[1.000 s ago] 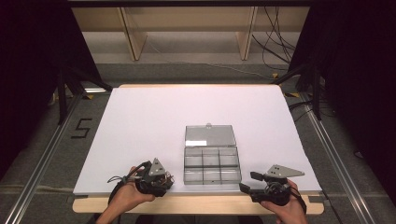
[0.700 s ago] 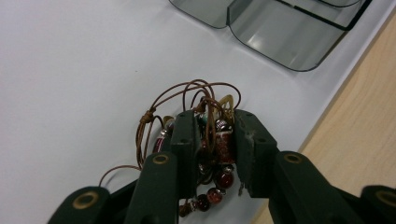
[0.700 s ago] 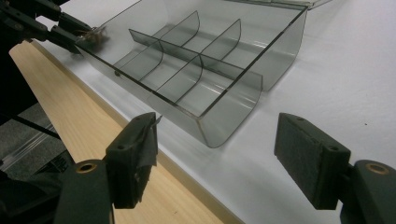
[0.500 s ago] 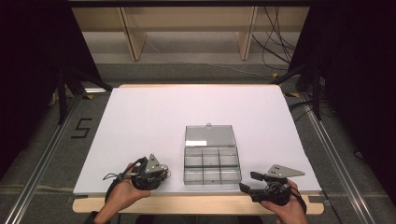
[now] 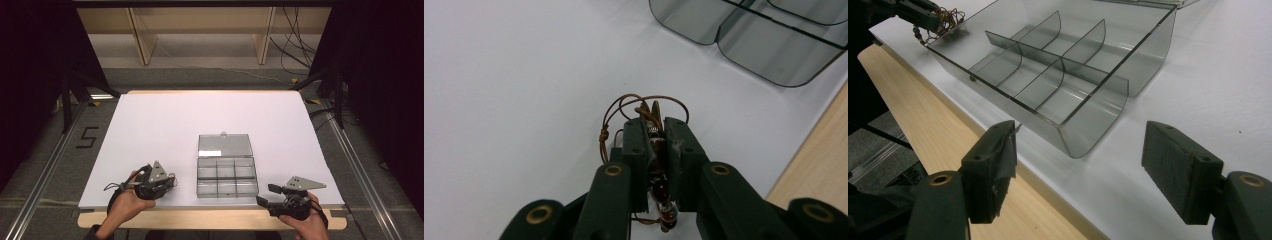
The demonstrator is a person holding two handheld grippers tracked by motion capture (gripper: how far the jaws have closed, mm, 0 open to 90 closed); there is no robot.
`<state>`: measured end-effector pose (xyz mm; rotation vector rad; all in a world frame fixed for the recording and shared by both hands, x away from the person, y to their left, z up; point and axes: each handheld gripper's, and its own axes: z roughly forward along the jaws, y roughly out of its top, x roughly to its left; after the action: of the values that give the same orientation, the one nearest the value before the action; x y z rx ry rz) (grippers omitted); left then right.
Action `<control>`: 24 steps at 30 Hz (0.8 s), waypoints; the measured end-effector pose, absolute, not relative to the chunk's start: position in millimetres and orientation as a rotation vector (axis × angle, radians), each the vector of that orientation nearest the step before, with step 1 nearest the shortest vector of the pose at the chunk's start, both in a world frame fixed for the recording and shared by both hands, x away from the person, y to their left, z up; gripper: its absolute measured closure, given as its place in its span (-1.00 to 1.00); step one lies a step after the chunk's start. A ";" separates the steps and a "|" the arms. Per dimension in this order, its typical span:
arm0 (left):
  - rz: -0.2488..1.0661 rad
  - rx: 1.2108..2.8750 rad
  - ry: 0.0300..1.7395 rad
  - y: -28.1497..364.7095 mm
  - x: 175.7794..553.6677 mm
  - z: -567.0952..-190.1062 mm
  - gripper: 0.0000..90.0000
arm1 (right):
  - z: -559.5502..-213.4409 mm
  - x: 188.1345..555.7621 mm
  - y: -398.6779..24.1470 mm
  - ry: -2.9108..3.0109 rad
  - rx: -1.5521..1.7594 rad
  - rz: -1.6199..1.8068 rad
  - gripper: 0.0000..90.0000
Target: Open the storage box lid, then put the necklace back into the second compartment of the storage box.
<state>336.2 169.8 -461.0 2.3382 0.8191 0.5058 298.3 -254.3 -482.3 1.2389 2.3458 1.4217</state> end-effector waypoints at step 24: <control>0.439 2.267 0.815 177.8 341.9 -439.5 0.77 | -480.4 299.8 -254.4 2.350 1.231 1.419 -0.31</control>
<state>341.9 177.8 -439.5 2.2675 0.8153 0.4394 299.8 -254.4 -480.4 1.2310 2.3500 1.4191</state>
